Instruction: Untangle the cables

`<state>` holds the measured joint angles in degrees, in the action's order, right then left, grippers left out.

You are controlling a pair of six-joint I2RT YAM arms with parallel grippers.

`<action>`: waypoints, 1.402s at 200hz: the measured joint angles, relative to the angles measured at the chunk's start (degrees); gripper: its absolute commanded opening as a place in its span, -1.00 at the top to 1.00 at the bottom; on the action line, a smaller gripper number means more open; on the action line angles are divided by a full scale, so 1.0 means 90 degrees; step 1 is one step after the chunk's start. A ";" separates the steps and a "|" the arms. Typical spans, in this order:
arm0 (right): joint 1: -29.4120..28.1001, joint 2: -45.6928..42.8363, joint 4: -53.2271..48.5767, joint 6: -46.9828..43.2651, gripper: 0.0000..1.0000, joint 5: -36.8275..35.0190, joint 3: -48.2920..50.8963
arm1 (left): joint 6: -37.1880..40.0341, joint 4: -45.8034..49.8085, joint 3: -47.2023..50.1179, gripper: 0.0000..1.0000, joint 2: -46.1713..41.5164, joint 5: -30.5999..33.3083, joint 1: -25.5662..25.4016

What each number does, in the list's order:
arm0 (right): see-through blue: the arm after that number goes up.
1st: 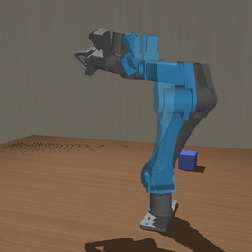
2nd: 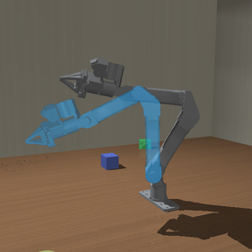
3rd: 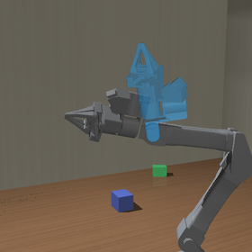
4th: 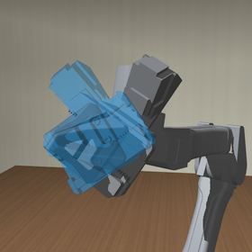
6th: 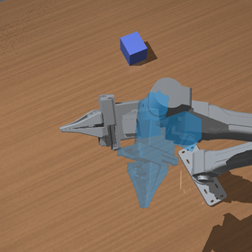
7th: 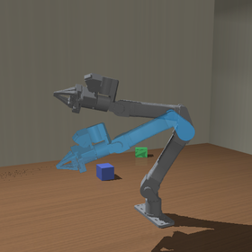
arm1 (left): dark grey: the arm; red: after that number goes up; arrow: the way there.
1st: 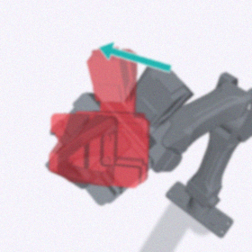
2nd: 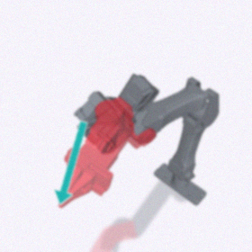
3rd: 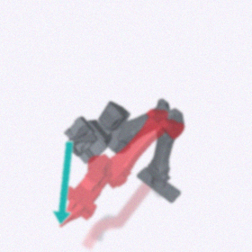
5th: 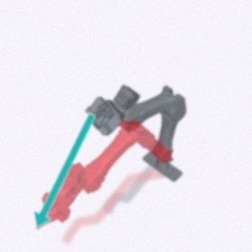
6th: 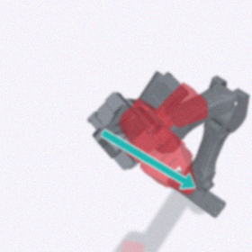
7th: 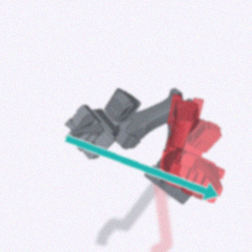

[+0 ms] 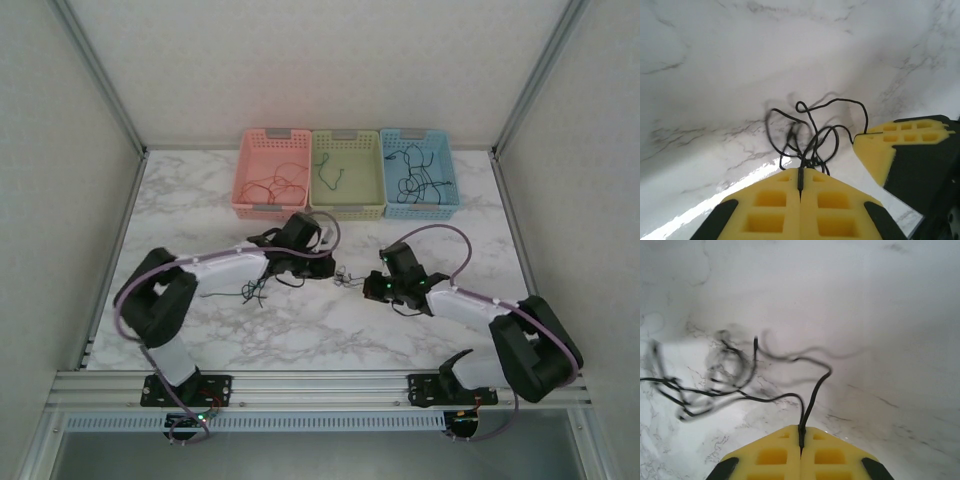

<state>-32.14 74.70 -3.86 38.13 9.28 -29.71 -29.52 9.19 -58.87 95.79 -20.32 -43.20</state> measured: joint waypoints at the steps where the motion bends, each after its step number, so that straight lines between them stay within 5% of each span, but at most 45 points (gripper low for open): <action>1: 0.0019 -0.0029 -0.0017 -0.0002 1.00 -0.0017 0.0000 | 0.0000 0.0017 0.0012 1.00 -0.0039 0.0010 0.0015; 70: 0.1630 -0.1443 -0.1059 -0.0498 1.00 -0.0165 -0.0078 | 0.0515 0.1974 -0.0029 1.00 -0.3847 0.0748 0.1916; 137: 0.3422 -0.1656 -0.1528 -0.0527 1.00 0.0007 -0.0075 | 0.0979 0.3840 -0.1073 1.00 -0.5282 0.2001 0.2397; 153: 0.3449 -0.1751 -0.1396 -0.0544 1.00 0.0464 -0.0036 | 0.0971 0.3759 -0.0967 0.99 -0.5311 0.1586 0.2397; 201: 0.3361 -0.2453 -0.0542 -0.0376 1.00 0.2443 -0.0019 | 0.0758 0.2943 -0.0104 0.51 -0.4665 -0.0114 0.2038; 242: 0.2334 -0.2693 -0.0342 -0.0437 1.00 0.3475 -0.0602 | 0.1010 0.2412 -0.0384 0.09 -0.3864 -0.0624 0.0886; 280: 0.1477 -0.2448 -0.0736 -0.0967 1.00 0.3657 -0.1826 | 0.1256 0.1838 -0.0852 -0.15 -0.3271 -0.0962 0.0461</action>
<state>-18.85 52.66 -10.48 29.43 42.19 -46.15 -18.22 25.74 -66.54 66.35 -28.97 -39.05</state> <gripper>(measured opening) 0.052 0.539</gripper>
